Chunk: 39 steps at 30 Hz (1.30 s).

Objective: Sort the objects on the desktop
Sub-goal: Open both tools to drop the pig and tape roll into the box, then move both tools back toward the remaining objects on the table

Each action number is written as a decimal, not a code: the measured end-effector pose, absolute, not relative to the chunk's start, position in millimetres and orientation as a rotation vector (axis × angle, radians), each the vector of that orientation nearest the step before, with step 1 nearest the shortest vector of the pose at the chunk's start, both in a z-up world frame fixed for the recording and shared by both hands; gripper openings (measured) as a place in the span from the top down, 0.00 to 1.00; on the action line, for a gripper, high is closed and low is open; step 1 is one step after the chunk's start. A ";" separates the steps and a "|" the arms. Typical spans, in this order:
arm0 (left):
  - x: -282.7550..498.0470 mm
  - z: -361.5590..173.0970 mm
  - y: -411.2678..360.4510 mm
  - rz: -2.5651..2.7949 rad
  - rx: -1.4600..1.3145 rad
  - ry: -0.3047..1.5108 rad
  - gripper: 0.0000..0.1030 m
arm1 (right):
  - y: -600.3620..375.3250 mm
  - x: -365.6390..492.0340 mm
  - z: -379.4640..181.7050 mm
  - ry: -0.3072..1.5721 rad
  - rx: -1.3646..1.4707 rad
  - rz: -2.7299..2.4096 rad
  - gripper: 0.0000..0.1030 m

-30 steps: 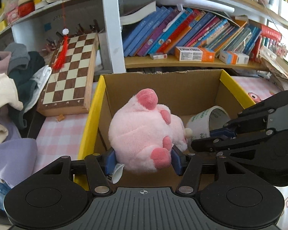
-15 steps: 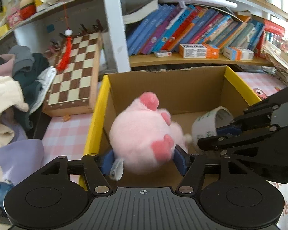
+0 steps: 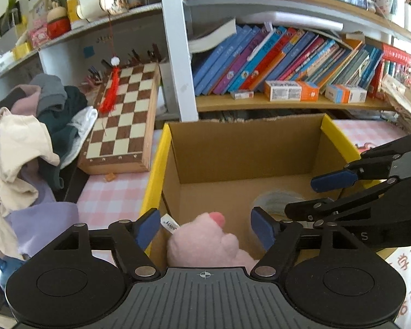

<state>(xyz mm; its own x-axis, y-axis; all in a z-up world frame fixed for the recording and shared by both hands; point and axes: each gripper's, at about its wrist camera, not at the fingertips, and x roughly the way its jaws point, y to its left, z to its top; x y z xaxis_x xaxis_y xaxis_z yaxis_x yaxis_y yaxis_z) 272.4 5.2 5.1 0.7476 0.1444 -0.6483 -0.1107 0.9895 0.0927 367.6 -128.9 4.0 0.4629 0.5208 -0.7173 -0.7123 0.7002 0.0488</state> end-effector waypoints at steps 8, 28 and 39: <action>252.7 22.7 -5.7 0.167 0.077 0.647 0.17 | -142.3 357.2 15.2 0.736 -0.220 0.776 0.45; 190.1 29.6 2.3 0.254 -0.031 0.570 0.12 | -165.8 304.8 39.6 0.577 -0.135 0.696 0.34; 155.6 33.5 13.6 0.190 -0.041 0.533 0.11 | -169.5 248.1 42.6 0.541 -0.125 0.581 0.31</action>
